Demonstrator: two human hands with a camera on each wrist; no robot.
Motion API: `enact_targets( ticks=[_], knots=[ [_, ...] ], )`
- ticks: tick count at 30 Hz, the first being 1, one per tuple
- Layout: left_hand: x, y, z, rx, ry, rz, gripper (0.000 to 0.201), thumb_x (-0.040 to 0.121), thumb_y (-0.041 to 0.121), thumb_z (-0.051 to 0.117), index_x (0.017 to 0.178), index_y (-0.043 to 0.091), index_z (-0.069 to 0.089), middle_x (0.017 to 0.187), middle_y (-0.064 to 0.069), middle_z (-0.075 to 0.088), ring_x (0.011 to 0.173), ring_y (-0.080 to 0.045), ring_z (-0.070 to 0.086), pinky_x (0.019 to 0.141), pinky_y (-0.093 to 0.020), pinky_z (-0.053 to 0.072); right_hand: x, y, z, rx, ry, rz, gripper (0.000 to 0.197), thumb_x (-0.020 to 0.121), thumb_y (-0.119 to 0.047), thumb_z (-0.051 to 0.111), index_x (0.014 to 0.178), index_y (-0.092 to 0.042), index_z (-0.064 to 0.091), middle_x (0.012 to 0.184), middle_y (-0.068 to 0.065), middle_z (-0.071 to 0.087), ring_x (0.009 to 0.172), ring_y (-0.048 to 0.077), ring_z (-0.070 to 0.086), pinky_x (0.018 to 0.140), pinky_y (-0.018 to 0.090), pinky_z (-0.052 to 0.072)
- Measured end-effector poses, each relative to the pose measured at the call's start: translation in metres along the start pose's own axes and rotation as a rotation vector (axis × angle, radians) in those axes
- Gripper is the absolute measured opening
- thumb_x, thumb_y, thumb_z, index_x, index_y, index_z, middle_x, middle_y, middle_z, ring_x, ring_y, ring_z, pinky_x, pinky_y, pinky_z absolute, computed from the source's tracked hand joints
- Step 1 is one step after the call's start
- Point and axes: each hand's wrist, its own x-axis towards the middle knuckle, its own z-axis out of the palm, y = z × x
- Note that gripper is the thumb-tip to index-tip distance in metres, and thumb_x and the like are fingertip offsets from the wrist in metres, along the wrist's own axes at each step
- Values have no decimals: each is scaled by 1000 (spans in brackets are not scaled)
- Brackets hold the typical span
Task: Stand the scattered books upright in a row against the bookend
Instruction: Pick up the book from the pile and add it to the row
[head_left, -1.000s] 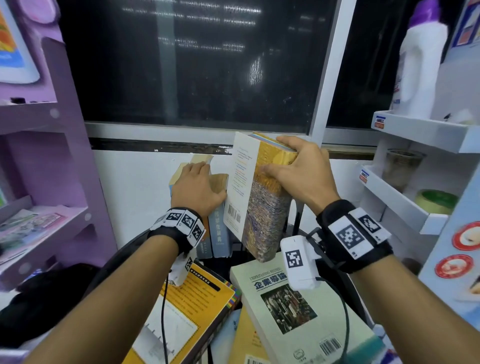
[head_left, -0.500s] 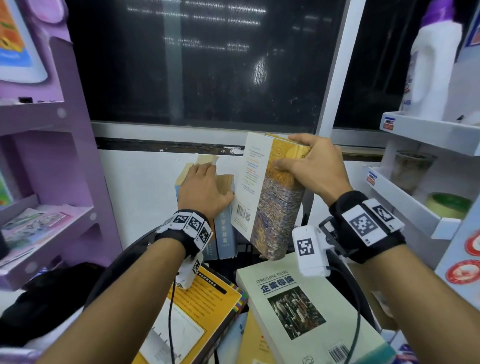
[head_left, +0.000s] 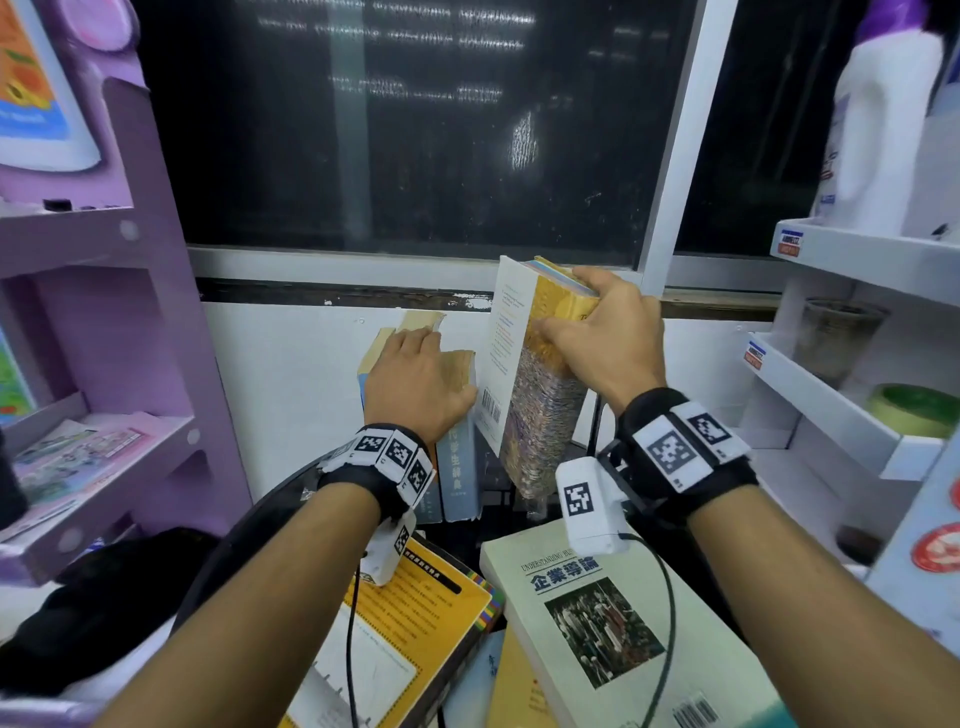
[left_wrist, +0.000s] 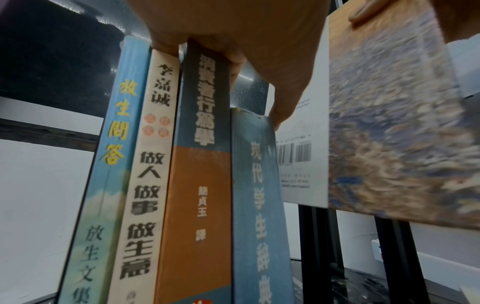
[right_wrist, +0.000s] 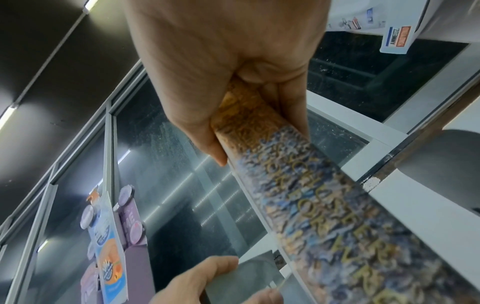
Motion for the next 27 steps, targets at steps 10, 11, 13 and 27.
enact_targets(
  ticks=[10, 11, 13, 27],
  knots=[
    [3, -4, 10, -3, 26, 2, 70, 78, 52, 60, 131, 8, 51, 137, -6, 51, 128, -24, 40, 108, -32, 29, 4, 12, 53, -67, 25, 91, 64, 80, -34, 68, 140, -24, 48, 117, 10, 67, 107, 33, 59, 90, 38, 49],
    [4, -4, 11, -7, 30, 3, 69, 77, 51, 61, 130, 7, 51, 137, -7, 52, 127, -25, 40, 108, -32, 29, 4, 15, 57, -67, 19, 92, 63, 80, -34, 68, 139, -24, 49, 115, 11, 67, 106, 33, 60, 89, 37, 49],
    [4, -4, 13, -12, 36, 9, 69, 77, 49, 62, 130, 6, 52, 136, -8, 52, 127, -26, 41, 107, -33, 30, 4, 19, 63, -73, 4, 94, 59, 81, -36, 67, 137, -24, 50, 113, 11, 68, 105, 34, 60, 87, 36, 48],
    [4, -6, 15, 1, 37, 42, 74, 77, 52, 61, 133, 6, 49, 138, -8, 50, 129, -26, 40, 110, -33, 28, -6, 37, 91, -197, 14, 85, 58, 86, -48, 58, 139, -27, 44, 109, 12, 69, 102, 37, 61, 81, 40, 49]
  ],
)
